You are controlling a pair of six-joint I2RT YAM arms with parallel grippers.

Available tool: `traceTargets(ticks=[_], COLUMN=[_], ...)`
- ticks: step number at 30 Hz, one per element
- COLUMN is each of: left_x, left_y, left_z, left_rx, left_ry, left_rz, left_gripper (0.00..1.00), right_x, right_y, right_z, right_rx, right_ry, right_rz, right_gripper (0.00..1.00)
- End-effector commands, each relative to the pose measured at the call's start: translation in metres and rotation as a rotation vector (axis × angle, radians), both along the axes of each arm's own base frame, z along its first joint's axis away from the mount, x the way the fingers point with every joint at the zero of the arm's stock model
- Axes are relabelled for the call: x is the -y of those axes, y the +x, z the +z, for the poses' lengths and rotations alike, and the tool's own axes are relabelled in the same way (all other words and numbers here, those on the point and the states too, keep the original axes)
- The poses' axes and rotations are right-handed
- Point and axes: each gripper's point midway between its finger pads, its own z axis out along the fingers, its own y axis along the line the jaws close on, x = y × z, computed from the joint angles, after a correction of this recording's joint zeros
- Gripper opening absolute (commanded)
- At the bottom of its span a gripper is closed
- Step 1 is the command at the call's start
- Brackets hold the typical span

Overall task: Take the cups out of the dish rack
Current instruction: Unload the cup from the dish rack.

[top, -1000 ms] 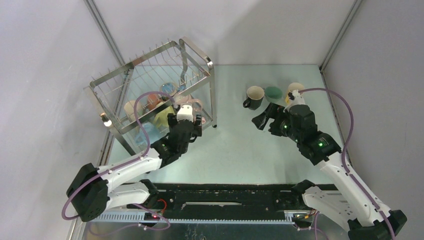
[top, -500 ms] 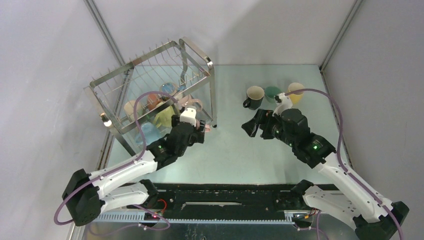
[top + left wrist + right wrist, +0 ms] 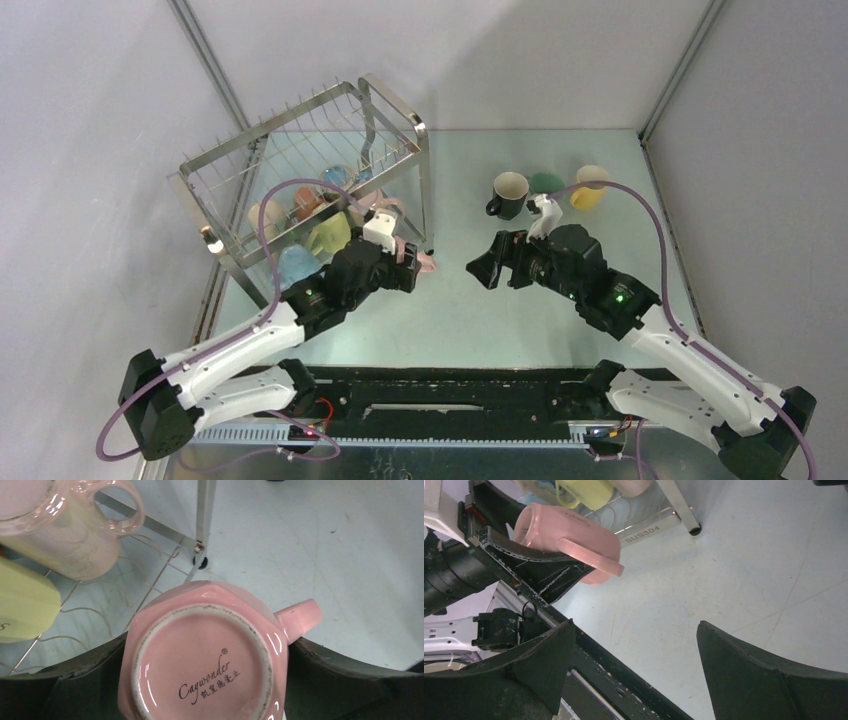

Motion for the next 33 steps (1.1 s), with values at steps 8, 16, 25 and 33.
traceTargets(ticks=[8,16,25,33], left_x=[0.042,0.062,0.096,0.103], left_y=[-0.012,-0.027,-0.052,-0.062], left_z=[0.12,0.163,0.22,0.252], left_rx=[-0.009,-0.08,-0.161,-0.177], left_ry=[-0.475,-0.653,-0.933,-1.076], left_rz=[-0.042,-0.055,-0.181,-0.238], left_gripper=[0.15,0.14,0.12,0.12], right_x=[-0.013,-0.02,-0.025,-0.029], right_y=[-0.028,-0.05,-0.06,-0.062], right_z=[0.031,0.061,0.103,0.117], right_rx=[0.067,0.15,0.291,0.316], right_ry=[0.202,0.352,0.466,0.521], right_rz=[0.11,0.171,0.191,0.207], right_gripper=[0.97,0.97,0.95,0.94])
